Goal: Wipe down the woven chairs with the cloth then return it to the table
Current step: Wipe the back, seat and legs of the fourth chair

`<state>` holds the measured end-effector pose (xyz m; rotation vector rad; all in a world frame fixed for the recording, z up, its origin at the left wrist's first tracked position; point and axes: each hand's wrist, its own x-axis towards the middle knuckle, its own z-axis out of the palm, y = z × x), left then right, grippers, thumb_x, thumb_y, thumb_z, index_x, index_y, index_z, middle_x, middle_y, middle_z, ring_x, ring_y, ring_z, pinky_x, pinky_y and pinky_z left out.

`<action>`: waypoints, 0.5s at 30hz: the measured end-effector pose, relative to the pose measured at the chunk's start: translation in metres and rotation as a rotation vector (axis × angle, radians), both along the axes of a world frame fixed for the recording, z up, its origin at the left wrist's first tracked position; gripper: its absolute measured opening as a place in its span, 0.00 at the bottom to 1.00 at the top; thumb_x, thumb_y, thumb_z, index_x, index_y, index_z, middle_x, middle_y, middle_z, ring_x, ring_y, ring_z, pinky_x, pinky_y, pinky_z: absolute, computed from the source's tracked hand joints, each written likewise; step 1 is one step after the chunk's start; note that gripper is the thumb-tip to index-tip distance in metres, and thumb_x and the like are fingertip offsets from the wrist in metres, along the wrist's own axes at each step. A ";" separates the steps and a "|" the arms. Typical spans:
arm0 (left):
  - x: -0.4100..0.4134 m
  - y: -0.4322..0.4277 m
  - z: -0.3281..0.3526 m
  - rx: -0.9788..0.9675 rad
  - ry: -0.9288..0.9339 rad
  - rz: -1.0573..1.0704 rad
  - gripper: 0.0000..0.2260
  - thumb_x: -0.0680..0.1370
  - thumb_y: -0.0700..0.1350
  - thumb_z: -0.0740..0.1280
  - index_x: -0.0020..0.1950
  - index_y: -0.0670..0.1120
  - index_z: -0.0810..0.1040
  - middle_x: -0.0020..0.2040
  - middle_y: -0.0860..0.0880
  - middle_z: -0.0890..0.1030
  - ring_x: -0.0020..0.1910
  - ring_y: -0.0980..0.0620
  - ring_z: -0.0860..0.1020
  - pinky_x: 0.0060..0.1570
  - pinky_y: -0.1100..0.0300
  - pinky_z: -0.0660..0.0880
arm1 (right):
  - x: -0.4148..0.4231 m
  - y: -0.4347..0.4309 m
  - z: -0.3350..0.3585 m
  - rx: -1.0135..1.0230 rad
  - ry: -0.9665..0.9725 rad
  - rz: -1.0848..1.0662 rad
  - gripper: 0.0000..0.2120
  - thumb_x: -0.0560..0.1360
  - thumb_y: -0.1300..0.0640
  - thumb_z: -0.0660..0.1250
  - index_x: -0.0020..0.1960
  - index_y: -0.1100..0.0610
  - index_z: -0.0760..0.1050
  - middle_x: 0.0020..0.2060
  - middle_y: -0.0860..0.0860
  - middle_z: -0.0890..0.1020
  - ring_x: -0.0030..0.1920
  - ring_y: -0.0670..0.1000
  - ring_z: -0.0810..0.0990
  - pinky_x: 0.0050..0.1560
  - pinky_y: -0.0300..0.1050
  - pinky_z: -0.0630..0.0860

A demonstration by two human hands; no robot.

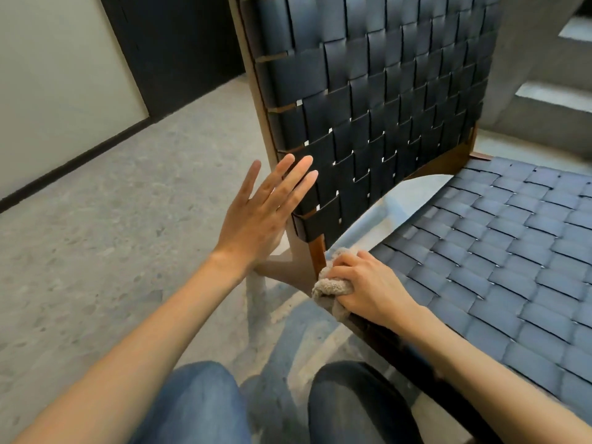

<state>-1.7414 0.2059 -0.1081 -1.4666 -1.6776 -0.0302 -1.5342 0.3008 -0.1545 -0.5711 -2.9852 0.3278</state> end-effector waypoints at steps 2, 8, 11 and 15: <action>-0.010 0.000 0.002 0.018 0.031 -0.072 0.32 0.76 0.45 0.66 0.77 0.49 0.55 0.76 0.47 0.53 0.74 0.45 0.51 0.72 0.46 0.42 | 0.005 -0.002 0.006 -0.037 -0.010 -0.048 0.11 0.73 0.48 0.64 0.54 0.41 0.79 0.53 0.40 0.76 0.47 0.45 0.67 0.40 0.38 0.64; -0.037 0.004 0.018 0.046 0.229 -0.228 0.23 0.78 0.47 0.63 0.73 0.52 0.66 0.72 0.49 0.67 0.71 0.47 0.64 0.72 0.45 0.42 | 0.020 -0.016 0.032 -0.218 -0.075 -0.230 0.09 0.70 0.54 0.66 0.48 0.46 0.81 0.48 0.40 0.80 0.46 0.46 0.75 0.46 0.49 0.75; -0.041 0.003 0.023 0.064 0.225 -0.297 0.20 0.78 0.46 0.60 0.71 0.51 0.70 0.71 0.49 0.70 0.70 0.47 0.68 0.71 0.45 0.43 | 0.016 -0.018 0.049 -0.285 -0.019 -0.325 0.13 0.70 0.54 0.67 0.54 0.44 0.75 0.47 0.39 0.78 0.49 0.48 0.78 0.48 0.48 0.75; -0.024 -0.003 0.024 0.084 -0.088 -0.412 0.20 0.79 0.44 0.53 0.68 0.44 0.74 0.68 0.45 0.73 0.70 0.44 0.66 0.72 0.46 0.52 | 0.005 -0.028 0.064 -0.406 0.183 -0.473 0.18 0.73 0.53 0.68 0.54 0.41 0.60 0.46 0.42 0.80 0.45 0.51 0.78 0.44 0.46 0.70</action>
